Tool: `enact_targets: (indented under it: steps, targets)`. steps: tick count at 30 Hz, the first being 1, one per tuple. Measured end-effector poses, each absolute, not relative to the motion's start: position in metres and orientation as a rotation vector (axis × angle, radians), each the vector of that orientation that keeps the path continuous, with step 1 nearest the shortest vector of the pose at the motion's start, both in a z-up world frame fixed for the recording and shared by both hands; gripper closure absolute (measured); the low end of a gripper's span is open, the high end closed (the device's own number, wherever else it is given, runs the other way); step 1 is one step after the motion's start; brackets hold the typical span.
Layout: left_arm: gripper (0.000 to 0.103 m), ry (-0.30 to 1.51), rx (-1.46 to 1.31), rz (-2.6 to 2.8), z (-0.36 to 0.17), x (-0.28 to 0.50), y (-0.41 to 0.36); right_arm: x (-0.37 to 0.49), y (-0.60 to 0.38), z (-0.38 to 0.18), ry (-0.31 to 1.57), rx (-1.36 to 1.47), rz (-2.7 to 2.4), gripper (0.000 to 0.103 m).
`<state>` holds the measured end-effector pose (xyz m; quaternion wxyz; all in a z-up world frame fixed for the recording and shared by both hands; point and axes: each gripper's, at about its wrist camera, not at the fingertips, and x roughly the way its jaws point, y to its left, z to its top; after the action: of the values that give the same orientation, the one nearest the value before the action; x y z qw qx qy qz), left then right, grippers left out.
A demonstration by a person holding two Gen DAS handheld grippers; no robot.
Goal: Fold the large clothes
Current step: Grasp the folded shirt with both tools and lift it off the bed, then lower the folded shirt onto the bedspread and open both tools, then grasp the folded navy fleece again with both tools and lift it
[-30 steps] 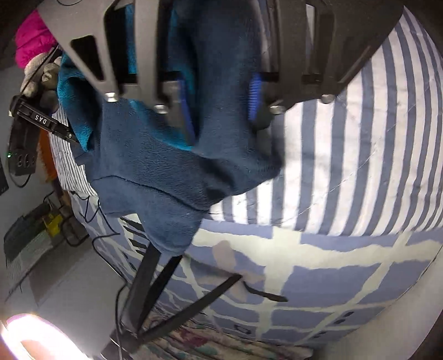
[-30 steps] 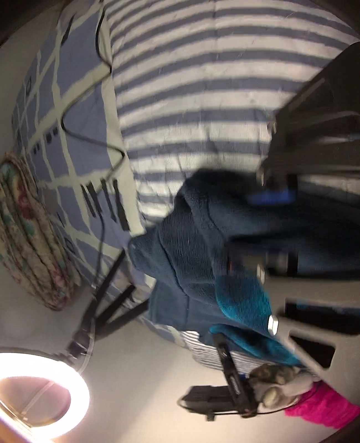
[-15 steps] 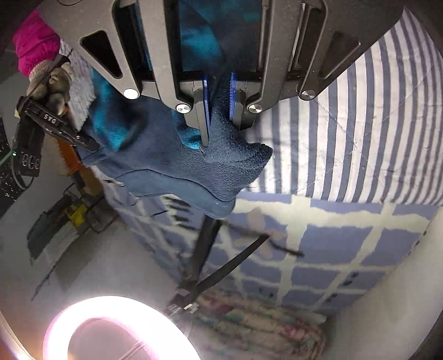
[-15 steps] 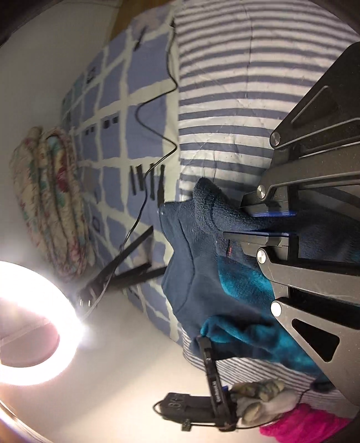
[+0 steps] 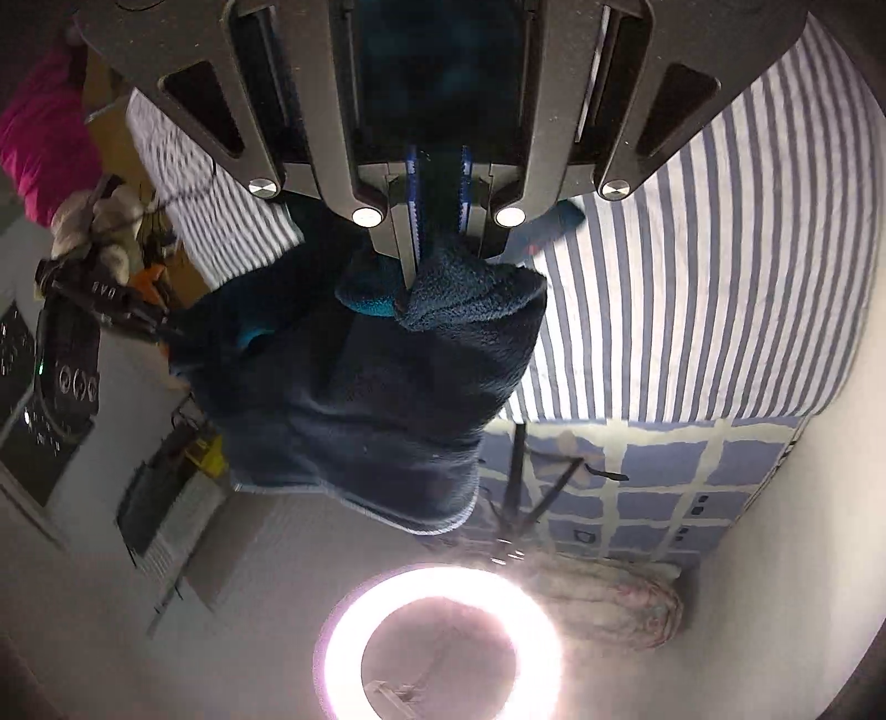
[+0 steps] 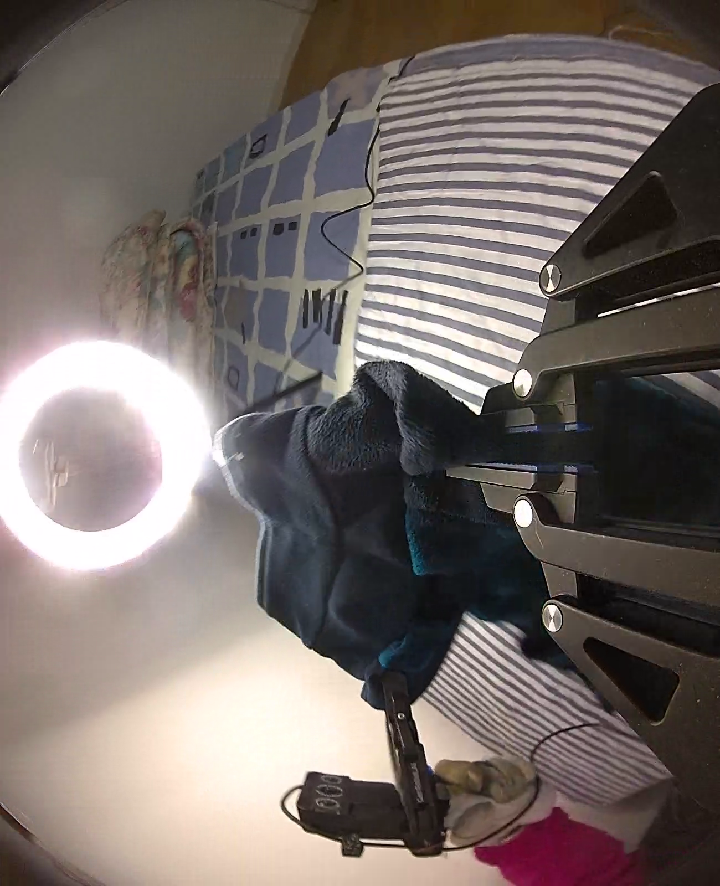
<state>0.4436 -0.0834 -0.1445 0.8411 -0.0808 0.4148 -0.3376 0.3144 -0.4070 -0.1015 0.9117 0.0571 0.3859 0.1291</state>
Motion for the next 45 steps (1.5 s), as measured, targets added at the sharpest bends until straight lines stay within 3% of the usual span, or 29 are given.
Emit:
enact_targets:
  steps: [11, 17, 25, 27, 30, 37, 39, 41, 45]
  targets:
    - [0.094, 0.983, -0.073, -0.67, -0.191, 0.325, -0.068, 0.179, -0.366, -0.136, 0.851, 0.114, 0.279, 0.097]
    - [0.087, 1.028, 0.005, -0.654, -0.213, 0.276, -0.06, 0.131, -0.348, -0.163, 0.923, 0.004, 0.204, 0.092]
    - [0.077, 0.936, 0.011, -0.634, -0.147, 0.215, -0.015, 0.051, -0.345, -0.102, 0.85, 0.043, 0.189, 0.091]
    - [0.076, 0.923, -0.011, -0.65, -0.126, 0.203, -0.004, 0.029, -0.343, -0.076, 0.802, 0.066, 0.201, 0.082]
    - [0.062, 0.888, -0.046, -0.66, -0.093, 0.189, 0.012, 0.002, -0.334, -0.046, 0.748, 0.067, 0.221, 0.07]
    - [0.06, 0.796, -0.079, -0.706, -0.012, 0.17, 0.03, -0.044, -0.307, 0.027, 0.659, 0.03, 0.225, 0.069]
    - [0.054, 0.768, -0.085, -0.713, 0.006, 0.171, 0.033, -0.048, -0.303, 0.042, 0.64, 0.013, 0.209, 0.06]
    - [0.037, 0.752, -0.073, -0.703, 0.01, 0.174, 0.033, -0.046, -0.302, 0.051, 0.632, 0.0, 0.215, 0.052]
    - [0.034, 0.891, -0.187, -0.699, -0.036, 0.209, 0.027, -0.024, -0.312, 0.028, 0.664, 0.038, 0.187, 0.051]
